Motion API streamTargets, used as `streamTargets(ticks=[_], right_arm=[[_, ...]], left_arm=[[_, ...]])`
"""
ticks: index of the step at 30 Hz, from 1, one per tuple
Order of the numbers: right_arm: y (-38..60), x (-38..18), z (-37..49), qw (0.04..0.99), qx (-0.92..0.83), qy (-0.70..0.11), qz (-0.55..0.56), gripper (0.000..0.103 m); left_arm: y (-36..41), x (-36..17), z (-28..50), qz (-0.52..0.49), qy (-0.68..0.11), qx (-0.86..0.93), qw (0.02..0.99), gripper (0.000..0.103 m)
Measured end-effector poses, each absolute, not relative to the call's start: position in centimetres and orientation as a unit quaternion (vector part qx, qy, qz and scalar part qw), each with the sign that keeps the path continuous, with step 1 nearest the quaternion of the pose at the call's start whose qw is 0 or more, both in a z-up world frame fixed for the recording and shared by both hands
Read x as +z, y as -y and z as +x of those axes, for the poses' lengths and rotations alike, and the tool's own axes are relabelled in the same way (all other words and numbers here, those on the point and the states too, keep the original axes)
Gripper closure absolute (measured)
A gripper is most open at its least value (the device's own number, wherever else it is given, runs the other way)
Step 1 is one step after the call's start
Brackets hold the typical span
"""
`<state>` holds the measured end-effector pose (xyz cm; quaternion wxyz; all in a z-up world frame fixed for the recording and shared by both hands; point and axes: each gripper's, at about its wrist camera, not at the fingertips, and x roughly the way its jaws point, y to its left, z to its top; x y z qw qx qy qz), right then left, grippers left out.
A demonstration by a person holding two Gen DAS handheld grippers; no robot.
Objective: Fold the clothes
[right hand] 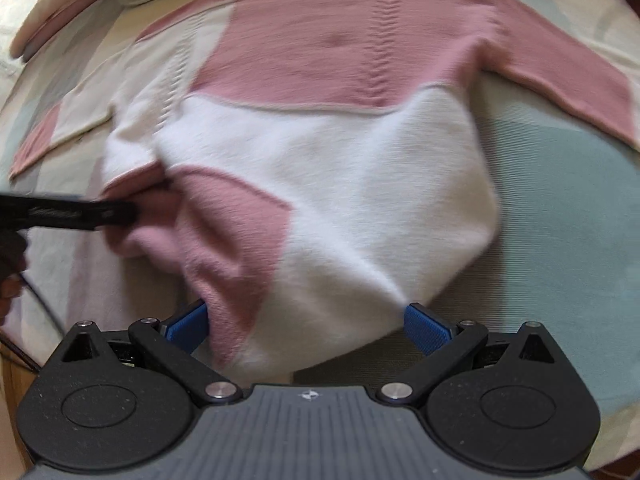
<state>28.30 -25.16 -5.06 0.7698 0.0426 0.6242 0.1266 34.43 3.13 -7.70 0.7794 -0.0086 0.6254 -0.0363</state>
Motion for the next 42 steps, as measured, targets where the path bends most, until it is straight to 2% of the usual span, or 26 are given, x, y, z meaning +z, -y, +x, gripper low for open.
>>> streamTargets(ticks=[5,11,18,21,31,42], right_arm=[[27.7,-4.9,29.4,0.783,0.084,-0.614,0.047,0.0],[23.6,-3.8,29.9,0.8,0.144,-0.582,-0.043,0.0],[20.0,-4.5,31.2,0.795,0.182,-0.556,-0.159,0.0],[21.4,-4.1,32.3,0.8,0.174,-0.55,-0.166,0.0],[25.0,-3.7,38.4,0.838,0.062,-0.507,-0.194,0.0],[23.3,-2.1,35.3,0.839,0.154,-0.497,-0.161,0.0]], left_arm=[[-3.8,-6.9,34.5,-0.002,-0.628,-0.045,0.777,0.001],[-2.5,-6.7,34.4,-0.033,-0.62,-0.065,0.781,0.003],[-2.5,-7.8,34.8,0.01,-0.62,-0.065,0.782,0.003],[-4.2,-7.6,34.9,-0.01,-0.619,-0.07,0.782,0.001],[-4.1,-6.5,37.6,0.03,-0.595,-0.077,0.8,0.003],[-4.0,-6.5,32.8,-0.019,-0.617,-0.089,0.781,0.003]])
